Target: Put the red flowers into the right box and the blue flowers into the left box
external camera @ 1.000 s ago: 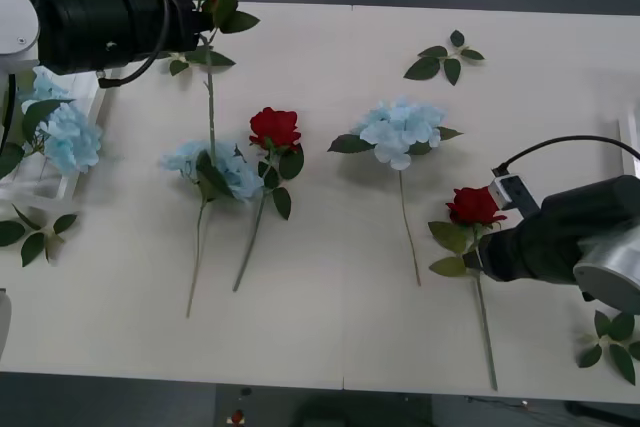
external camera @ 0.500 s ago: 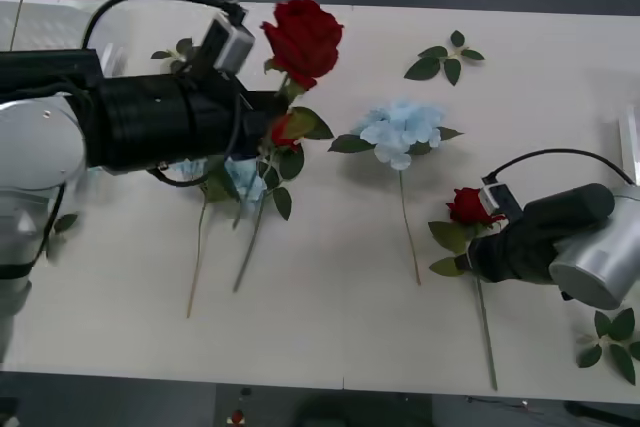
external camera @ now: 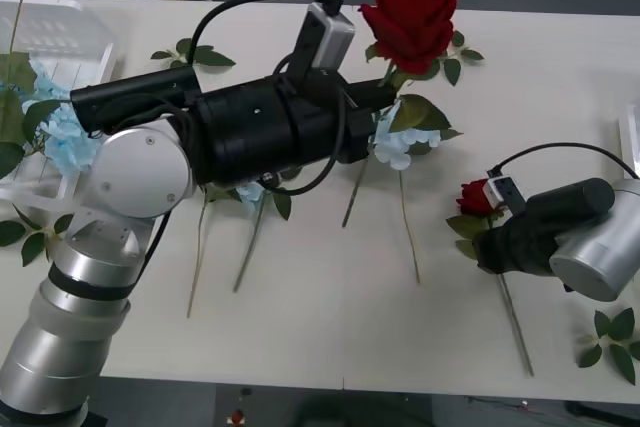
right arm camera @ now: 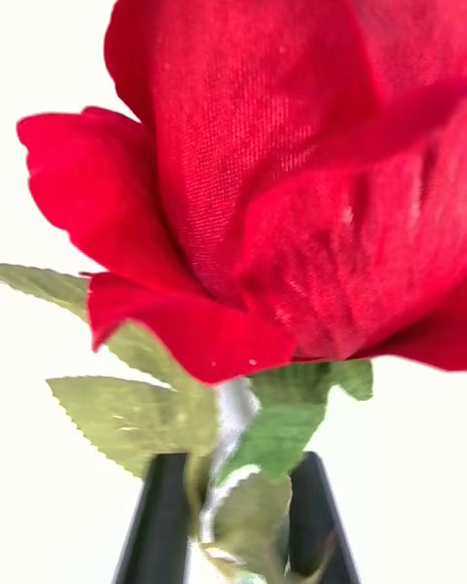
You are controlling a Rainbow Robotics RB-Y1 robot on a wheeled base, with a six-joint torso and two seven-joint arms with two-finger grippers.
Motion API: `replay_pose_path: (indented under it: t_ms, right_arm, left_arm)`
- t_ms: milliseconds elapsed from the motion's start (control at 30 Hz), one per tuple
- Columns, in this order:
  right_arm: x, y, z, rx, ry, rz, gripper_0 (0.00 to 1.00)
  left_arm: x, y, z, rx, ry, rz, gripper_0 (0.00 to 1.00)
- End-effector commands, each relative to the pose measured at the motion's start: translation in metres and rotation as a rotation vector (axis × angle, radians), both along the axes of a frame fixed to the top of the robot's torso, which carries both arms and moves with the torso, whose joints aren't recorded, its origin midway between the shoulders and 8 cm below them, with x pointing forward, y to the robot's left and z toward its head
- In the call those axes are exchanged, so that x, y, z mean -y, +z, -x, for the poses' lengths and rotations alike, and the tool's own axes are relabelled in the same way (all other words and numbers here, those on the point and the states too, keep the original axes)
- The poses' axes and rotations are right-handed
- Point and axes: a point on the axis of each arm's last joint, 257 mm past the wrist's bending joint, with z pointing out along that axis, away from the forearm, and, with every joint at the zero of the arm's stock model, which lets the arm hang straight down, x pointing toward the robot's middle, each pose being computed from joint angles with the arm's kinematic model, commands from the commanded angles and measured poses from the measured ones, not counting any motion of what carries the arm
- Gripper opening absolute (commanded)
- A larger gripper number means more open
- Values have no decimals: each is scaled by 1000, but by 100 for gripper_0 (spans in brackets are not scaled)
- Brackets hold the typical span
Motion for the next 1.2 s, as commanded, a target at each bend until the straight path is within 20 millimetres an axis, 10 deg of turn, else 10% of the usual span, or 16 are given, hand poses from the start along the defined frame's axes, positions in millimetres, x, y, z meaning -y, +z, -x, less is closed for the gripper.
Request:
replay_pose_path:
  t_ms: [33,367,767,1033,1200]
  right_arm:
    - [-7,0,-4,10,-4,-20,8]
    - [2,4,-12,22,-21,-18,0]
    - [17,77,-32,92,-104,-135,0]
    - [34,90,-41,117,-130,-145,0]
    - [43,91,-45,139,-123,-110,91]
  left_arm:
    - [28,36,19,76,-59,44,0]
    - [58,32,41,74,-122,38,0]
    - [65,32,48,71,-140,41,0]
    - [65,32,48,71,-140,41,0]
    - [65,32,48,71,-140,41,0]
